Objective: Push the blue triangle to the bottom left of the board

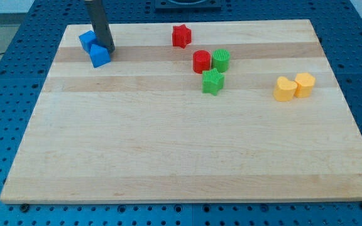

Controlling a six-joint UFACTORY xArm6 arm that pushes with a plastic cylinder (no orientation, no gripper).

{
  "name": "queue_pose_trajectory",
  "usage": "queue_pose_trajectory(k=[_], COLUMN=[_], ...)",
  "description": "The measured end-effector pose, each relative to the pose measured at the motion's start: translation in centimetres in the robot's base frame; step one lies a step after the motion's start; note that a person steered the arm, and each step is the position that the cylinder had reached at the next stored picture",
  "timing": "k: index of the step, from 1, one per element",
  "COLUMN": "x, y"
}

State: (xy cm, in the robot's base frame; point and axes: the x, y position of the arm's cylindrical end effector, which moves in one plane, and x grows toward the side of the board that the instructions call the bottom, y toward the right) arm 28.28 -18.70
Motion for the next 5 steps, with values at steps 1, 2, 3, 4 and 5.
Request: queue_pose_trajectory(k=[1, 2, 3, 4, 5], x=[2.9, 5.8, 10.8, 13.7, 12.1], y=[-2.7, -4.1, -4.2, -5.8, -6.9])
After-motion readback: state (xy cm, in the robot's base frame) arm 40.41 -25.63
